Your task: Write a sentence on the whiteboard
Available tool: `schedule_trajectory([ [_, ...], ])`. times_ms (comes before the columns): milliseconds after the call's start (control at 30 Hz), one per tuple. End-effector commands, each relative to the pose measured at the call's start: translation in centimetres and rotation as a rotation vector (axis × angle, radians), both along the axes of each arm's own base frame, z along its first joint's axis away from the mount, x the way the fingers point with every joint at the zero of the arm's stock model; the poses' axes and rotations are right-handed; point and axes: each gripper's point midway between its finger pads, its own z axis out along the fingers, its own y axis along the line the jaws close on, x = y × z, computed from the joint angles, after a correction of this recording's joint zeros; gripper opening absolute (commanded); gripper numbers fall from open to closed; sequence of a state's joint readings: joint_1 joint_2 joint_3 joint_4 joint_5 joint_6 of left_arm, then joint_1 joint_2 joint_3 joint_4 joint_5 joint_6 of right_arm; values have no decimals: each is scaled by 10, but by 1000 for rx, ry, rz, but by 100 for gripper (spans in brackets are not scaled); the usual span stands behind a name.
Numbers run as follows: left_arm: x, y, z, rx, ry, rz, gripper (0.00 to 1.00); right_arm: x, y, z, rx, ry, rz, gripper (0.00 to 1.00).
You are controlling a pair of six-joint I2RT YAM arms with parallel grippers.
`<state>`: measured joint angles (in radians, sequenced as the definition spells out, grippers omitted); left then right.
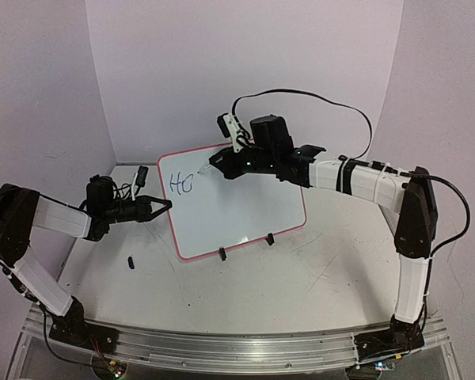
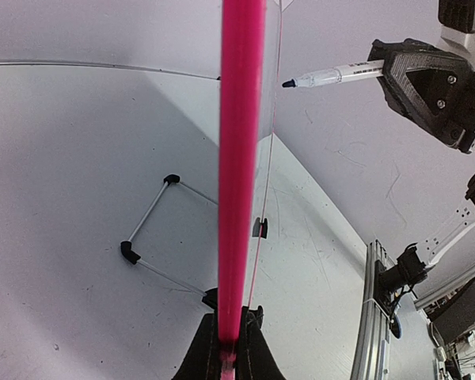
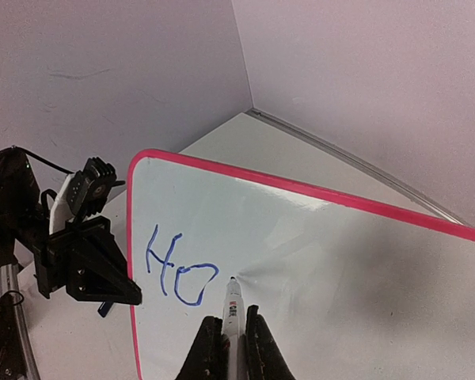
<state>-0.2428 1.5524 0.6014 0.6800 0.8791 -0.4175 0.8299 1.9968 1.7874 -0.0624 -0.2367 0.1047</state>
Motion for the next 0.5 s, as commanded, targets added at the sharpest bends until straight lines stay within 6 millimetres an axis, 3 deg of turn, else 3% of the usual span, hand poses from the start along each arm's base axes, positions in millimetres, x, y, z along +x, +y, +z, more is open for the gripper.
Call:
schedule_trajectory([
  [0, 9, -1, 3, 10, -11, 21, 0, 3, 8, 24, 45, -49, 4, 0],
  [467, 10, -1, 3, 10, -11, 18, 0, 10, 12, 5, 9, -26, -8, 0],
])
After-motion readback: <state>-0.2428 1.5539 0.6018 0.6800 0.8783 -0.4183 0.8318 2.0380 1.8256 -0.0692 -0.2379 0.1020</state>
